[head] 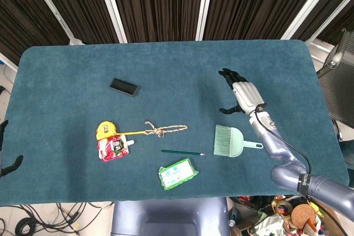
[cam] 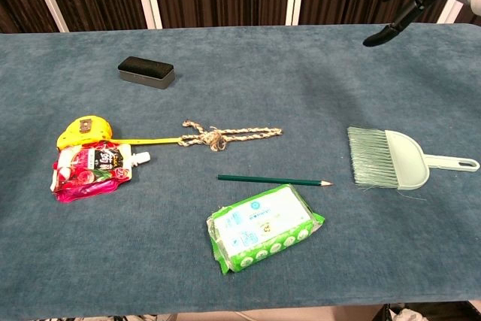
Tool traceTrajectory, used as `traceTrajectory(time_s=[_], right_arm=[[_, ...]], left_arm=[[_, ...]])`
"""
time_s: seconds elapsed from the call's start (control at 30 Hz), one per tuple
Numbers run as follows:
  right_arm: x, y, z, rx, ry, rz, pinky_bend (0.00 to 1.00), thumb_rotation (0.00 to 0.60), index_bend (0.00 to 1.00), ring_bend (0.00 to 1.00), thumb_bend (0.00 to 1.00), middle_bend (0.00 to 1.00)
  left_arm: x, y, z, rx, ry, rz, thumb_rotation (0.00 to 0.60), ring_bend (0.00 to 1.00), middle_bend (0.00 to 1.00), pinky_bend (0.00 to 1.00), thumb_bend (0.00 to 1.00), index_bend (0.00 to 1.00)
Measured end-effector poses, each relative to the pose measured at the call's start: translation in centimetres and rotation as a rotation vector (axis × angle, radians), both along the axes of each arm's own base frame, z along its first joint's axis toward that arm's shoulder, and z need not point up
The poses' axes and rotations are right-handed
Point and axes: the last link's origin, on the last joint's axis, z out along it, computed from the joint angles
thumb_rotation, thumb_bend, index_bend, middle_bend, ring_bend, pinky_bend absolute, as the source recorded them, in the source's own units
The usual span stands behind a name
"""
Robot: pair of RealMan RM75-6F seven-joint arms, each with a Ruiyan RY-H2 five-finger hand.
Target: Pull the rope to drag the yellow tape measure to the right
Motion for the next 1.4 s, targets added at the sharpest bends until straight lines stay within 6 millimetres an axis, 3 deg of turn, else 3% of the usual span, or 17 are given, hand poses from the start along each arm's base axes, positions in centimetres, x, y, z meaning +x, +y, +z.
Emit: traceTrajectory(time_s=[1.07,1.4], right_arm=[[0.2,0.7,-0.5,-0.003,0.024,0.003,0.14,0.600,0.00,0.00,0.06,0.00],[0.0,1.8,-2.1,0.049,0.088,0.012,0.14,0.600,0.07,0.00,0.05,0.00]], left_arm=[[0.1,-0.1,0.0,-0.001,-0.003,0.002,0.600,0.00,0.00,0.00,0.25,0.04],[0.1,-0.1,-0.2,-0.007,0.002,0.005,0.600,0.00,0.00,0.00,0.25,0.04]])
